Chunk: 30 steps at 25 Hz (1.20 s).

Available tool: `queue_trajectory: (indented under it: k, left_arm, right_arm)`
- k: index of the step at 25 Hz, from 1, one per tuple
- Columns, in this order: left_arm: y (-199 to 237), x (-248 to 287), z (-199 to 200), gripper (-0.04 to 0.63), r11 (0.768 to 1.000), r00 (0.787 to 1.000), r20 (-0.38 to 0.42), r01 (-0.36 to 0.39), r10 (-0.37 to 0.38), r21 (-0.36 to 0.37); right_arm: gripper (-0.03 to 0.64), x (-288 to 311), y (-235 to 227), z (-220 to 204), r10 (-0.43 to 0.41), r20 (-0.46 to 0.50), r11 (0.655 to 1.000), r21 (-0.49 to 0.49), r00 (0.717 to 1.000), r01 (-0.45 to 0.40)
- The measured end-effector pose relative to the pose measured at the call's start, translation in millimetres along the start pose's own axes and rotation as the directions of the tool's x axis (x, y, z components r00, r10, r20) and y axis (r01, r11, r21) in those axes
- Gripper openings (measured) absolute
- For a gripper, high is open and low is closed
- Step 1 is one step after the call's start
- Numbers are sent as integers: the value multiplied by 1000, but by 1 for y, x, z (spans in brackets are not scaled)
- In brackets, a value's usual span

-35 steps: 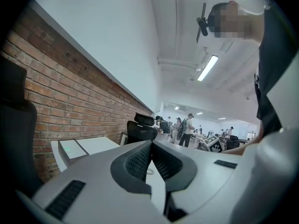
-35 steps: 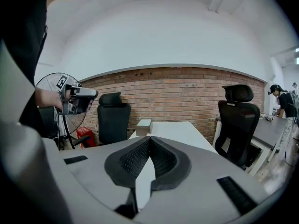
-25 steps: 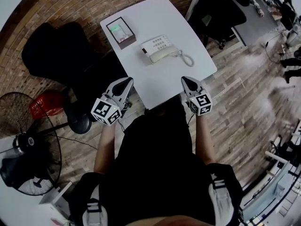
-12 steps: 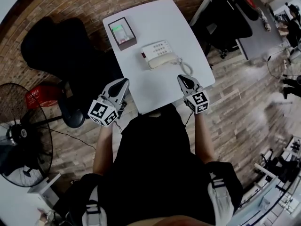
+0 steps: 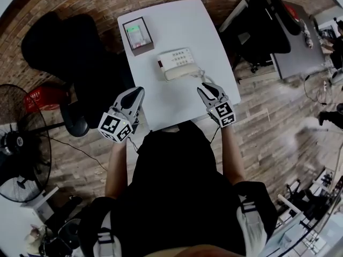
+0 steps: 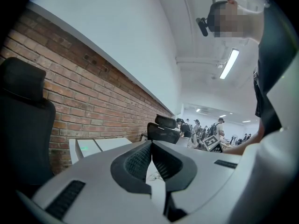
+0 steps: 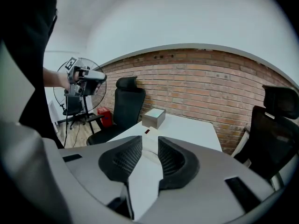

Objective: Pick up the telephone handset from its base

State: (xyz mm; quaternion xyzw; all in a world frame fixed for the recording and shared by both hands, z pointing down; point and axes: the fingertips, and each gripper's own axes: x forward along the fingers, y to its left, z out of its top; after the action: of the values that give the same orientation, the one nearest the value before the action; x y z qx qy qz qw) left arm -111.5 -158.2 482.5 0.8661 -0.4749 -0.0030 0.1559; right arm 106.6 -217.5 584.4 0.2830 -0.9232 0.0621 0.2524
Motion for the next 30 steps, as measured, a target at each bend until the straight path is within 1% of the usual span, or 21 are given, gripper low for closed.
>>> queue_trajectory:
  k: [1,2,4,6,9,12,14,20,27,30]
  left_arm:
    - [0,1,0,18,1000,1000,3,-9,9,-5]
    - [0,2,0,18,1000,1000,6,-19,19,-11]
    - [0,4,-1,18,999,999,11,-38,38,-20]
    - [1,6,-2,18,998,998,15,-57,58,-26]
    - [4,5,-4,18,995,995,22,-92,93,-34]
    - [7,3,-4,18,991,991,26,-127,128,-42]
    - [8,1,-3,18,988,988,31,-149,150,-47]
    - [10,-3,-7,18,973,974,43,-220,223,-73]
    - [8,-4,-13,18,948,950,61,-298,306,-110]
    - [8,-5,-17,18,935,938,62,-333,342,-120]
  right_arm:
    - [117,2,-1,1,17,-9,1000,-19,1000,-17]
    - [159,5,-2,1,31,-17,999,-36,999,-32]
    - [245,11,-3,0,54,-34,996,-76,998,-57]
    - [350,18,-3,-2,74,-58,989,-125,996,-81]
    - [448,30,0,-7,108,-98,973,-194,989,-125]
    - [483,40,4,-10,147,-122,956,-239,982,-173]
    - [494,45,5,-13,171,-132,945,-258,976,-200]
    - [492,57,0,-8,236,-134,917,-296,962,-266]
    - [492,72,-13,-16,288,-189,878,-338,939,-337]
    - [492,79,-16,-18,326,-202,859,-345,924,-378]
